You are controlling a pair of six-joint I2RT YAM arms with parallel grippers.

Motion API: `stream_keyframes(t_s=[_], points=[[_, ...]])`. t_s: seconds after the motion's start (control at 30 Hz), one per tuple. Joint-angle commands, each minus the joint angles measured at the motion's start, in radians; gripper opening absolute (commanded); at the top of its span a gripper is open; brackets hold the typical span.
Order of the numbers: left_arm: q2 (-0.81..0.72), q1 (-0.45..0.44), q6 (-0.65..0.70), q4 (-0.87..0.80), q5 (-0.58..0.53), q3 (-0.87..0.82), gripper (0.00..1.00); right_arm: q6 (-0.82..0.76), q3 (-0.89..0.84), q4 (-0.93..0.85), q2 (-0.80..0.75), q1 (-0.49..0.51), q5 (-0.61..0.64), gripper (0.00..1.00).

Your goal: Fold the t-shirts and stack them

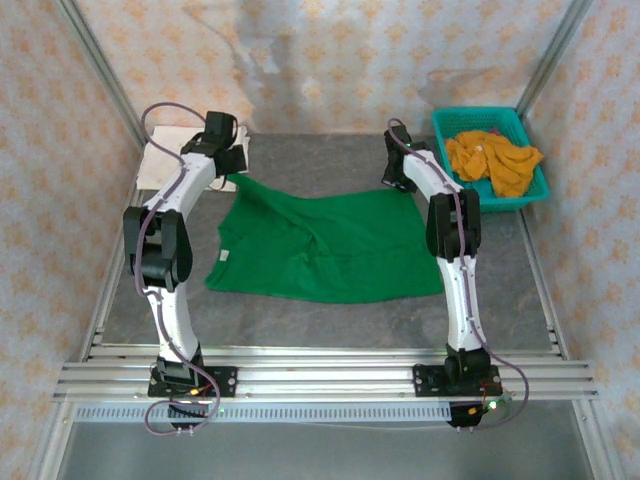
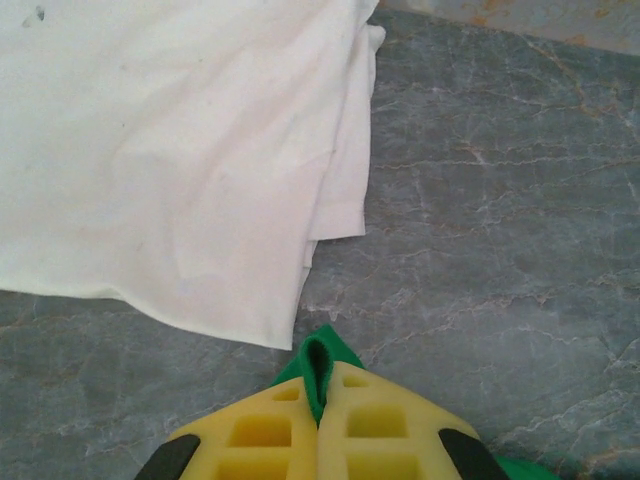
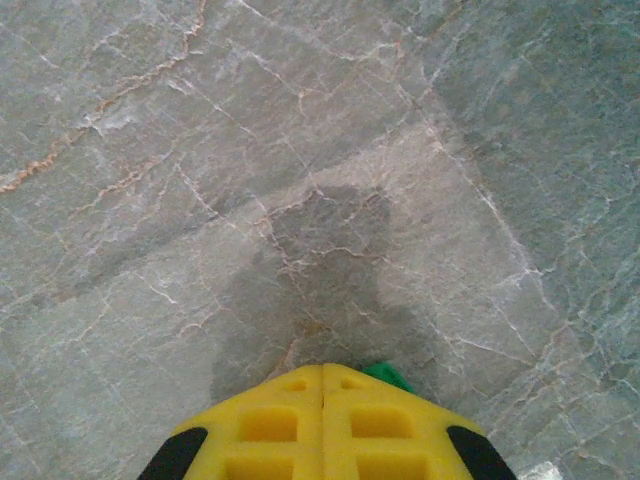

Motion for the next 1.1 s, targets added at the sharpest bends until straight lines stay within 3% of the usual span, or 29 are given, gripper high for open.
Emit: stream_keyframes(t_s=[0.0, 0.47, 0.63, 0.7, 0.73, 1.07], points=[[0.023, -0.016, 0.026, -0.063, -0.001, 0.094, 0.00, -0.007, -0.056, 0.001, -0.109, -0.022, 0.051, 0.00], [0.241, -0.036, 0.087, -0.272, -0.008, 0.509, 0.00, -0.008, -0.211, 0.126, -0.234, -0.077, 0.071, 0.00], [0.283, -0.036, 0.106, -0.326, -0.024, 0.593, 0.00, -0.008, -0.212, 0.142, -0.233, -0.079, -0.013, 0.00], [0.284, -0.036, 0.112, -0.322, -0.037, 0.592, 0.00, -0.002, -0.188, 0.114, -0.207, -0.079, -0.029, 0.25], [0.286, -0.036, 0.114, -0.320, -0.038, 0.595, 0.00, -0.001, -0.179, 0.109, -0.195, -0.079, -0.031, 0.28], [0.295, -0.038, 0.105, -0.333, -0.022, 0.602, 0.00, 0.011, -0.094, 0.047, -0.073, -0.059, -0.023, 0.44]])
